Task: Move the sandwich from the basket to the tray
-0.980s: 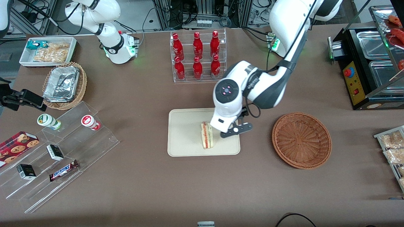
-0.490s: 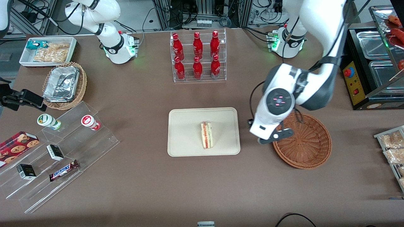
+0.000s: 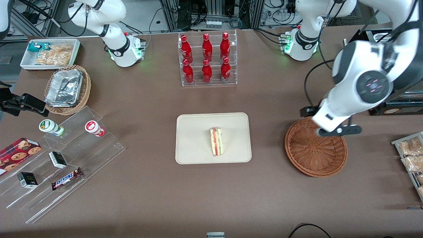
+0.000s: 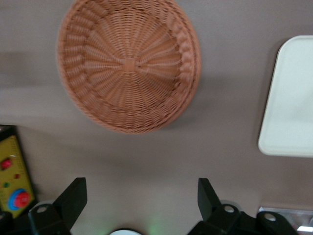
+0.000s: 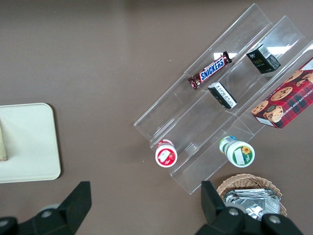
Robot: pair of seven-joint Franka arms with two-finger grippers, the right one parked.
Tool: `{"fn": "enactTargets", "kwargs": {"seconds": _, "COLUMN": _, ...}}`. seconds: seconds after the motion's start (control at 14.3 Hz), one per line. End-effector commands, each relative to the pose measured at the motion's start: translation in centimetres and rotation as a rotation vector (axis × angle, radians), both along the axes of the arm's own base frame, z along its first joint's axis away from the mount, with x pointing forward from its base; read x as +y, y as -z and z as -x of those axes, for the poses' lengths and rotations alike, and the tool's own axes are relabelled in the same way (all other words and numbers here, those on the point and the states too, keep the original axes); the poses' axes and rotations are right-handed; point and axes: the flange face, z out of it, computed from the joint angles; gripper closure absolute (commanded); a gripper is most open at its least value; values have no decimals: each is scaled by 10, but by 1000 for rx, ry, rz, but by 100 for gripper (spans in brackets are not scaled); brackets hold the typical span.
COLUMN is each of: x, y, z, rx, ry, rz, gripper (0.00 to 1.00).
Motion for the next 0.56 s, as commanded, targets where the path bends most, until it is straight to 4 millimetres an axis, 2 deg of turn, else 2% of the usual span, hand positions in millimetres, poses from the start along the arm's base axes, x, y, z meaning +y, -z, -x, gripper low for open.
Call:
{"fn": "enactTargets", "kwargs": {"seconds": 0.0, "x": 39, "y": -45, "z": 30, "rx": -25, "ry": 96, "rz": 41, "gripper": 0}}
{"fn": "enactTargets", "kwargs": {"seconds": 0.14, "x": 65, "y": -72, "z": 37, "rx": -69, "ry": 117, "rz": 53, "gripper": 0}}
{"fn": "enactTargets", "kwargs": {"seconds": 0.21, "x": 72, "y": -83, "z": 40, "rx": -92, "ry": 116, "rz": 55, "gripper": 0}}
{"fn": "enactTargets", "kwargs": {"seconds": 0.42, "x": 76, "y": -95, "z": 41, "rx": -126, "ry": 98, "rz": 95, "gripper": 0}}
{"fn": "enactTargets", "kwargs": {"seconds": 0.49, "x": 84, "y": -97, "z": 40, "rx": -135, "ry": 77, "rz": 116, "gripper": 0}}
